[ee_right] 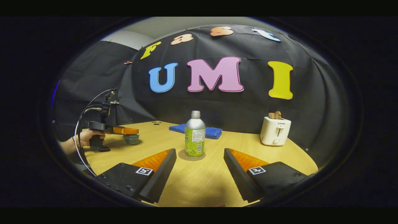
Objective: Open the teacup lid with one hand, grasp the water bottle and pour water into the teacup with the other hand; after pouring, place the water bottle on the coaster and then close the teacup lid.
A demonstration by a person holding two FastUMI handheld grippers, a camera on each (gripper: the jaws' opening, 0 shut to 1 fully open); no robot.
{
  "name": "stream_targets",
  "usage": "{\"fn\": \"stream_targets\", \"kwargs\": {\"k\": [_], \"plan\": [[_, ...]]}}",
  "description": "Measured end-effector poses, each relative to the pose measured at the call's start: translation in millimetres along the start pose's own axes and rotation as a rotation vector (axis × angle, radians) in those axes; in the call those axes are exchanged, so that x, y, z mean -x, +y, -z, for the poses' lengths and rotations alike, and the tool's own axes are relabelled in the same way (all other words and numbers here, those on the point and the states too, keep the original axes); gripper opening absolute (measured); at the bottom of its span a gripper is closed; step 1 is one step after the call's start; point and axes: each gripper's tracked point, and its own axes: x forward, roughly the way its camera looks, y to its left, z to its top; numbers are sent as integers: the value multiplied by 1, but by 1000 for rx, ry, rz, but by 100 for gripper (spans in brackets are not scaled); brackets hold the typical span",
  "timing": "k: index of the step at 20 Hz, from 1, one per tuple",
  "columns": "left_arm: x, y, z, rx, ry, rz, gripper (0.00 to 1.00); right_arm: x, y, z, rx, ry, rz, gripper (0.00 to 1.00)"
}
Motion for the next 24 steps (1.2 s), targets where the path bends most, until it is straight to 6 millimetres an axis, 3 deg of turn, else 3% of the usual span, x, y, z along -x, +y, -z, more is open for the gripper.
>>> {"fn": "stream_targets", "kwargs": {"k": [7, 13, 15, 17, 18, 19, 24], "plan": [[2, -4, 2, -55, -9, -13, 32, 3, 0, -4, 15, -14, -9, 95], [8, -9, -1, -81, -22, -20, 45, 5, 1, -5, -1, -18, -8, 95], [19, -11, -11, -74, -55, -24, 51, 7, 4, -7, -3, -21, -9, 95], [34, -15, -22, -76, -98, -25, 70, 8, 6, -5, -1, -12, -9, 95], [43, -17, -28, -78, -122, -29, 70, 8, 7, -5, -2, -14, -5, 95], [51, -18, -31, -80, -144, -34, 77, 9, 6, -6, -5, -14, 6, 95], [93, -29, -45, -91, -239, -37, 85, 16, 7, -5, -19, -21, 52, 95]]}}
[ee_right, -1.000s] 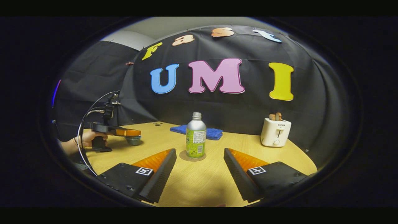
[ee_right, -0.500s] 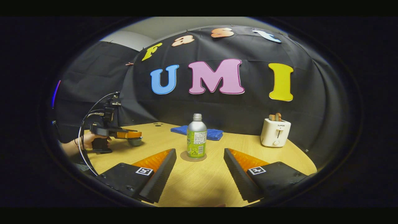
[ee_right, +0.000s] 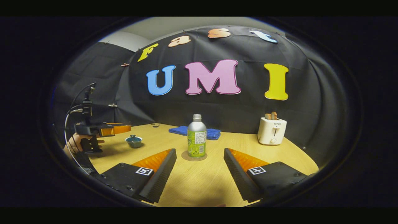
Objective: Open the teacup lid with one hand, grasp the water bottle and pour water into the teacup with the other hand; after pouring, place the water bottle on the coaster and then close the teacup lid.
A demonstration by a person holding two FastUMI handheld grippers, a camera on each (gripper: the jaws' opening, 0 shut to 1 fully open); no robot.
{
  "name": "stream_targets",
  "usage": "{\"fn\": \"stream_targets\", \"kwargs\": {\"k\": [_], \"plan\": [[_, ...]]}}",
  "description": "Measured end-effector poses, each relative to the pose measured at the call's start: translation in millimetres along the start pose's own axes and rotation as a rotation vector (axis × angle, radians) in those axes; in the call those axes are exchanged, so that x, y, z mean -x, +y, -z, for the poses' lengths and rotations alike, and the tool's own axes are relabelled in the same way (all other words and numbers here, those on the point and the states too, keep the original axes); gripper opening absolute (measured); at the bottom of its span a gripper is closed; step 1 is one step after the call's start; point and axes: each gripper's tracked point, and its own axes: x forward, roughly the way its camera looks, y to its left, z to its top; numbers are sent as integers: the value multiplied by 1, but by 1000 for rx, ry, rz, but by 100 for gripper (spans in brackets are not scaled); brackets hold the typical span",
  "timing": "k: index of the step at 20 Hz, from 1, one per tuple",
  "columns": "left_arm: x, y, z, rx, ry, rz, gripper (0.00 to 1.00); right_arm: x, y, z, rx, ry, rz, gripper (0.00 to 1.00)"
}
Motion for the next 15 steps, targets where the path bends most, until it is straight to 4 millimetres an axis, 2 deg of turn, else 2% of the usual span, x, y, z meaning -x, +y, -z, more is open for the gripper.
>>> {"fn": "stream_targets", "kwargs": {"k": [2, 6, 11, 15], "plan": [[13, -6, -2, -3, -19, 12, 86, 4, 2, -1, 0, -17, 10, 95], [27, -7, 12, 23, -5, 18, 87, 16, 7, -1, -18, -40, 13, 96], [30, -4, 16, 43, -2, 12, 89, 21, 8, -8, -26, -76, 15, 96], [31, -10, 17, 28, -3, 22, 89, 21, 13, -7, -25, -77, 1, 96]]}}
